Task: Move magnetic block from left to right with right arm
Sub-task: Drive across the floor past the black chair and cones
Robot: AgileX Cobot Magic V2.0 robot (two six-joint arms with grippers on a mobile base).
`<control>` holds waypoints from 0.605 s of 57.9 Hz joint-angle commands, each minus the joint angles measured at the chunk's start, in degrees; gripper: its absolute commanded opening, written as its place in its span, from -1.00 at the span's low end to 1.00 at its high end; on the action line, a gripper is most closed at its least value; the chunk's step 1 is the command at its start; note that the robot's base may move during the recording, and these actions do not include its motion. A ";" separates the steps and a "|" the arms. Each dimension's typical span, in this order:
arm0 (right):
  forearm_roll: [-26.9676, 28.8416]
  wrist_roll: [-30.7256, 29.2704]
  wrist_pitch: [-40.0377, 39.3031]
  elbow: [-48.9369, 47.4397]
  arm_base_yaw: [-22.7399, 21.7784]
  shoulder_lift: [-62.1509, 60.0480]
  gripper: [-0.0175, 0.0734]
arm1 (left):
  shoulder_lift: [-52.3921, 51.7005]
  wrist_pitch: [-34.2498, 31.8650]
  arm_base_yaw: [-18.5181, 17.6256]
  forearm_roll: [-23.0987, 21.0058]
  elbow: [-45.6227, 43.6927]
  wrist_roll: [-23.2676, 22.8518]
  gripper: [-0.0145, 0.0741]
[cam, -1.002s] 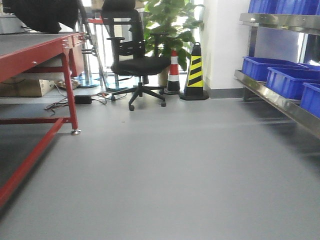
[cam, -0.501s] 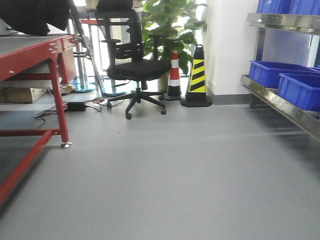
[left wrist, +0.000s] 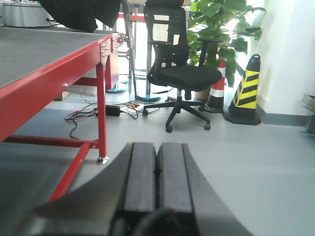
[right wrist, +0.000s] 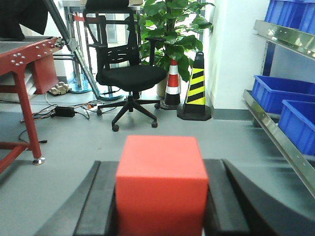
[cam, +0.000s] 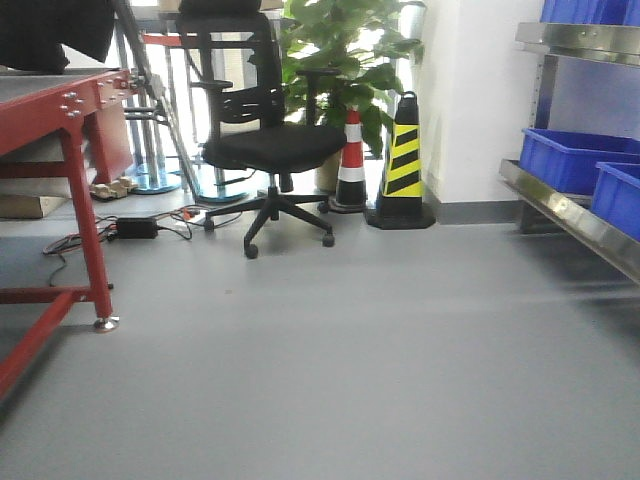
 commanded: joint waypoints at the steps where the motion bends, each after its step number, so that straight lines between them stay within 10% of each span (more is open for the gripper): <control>1: 0.08 -0.27 -4.98 -1.72 -0.20 0.63 0.11 | -0.68 -4.63 0.10 -0.15 0.46 -0.43 -0.96; 35: 0.08 -0.27 -4.98 -1.72 -0.20 0.63 0.11 | -0.57 -4.63 0.10 -0.15 0.46 -0.43 -0.96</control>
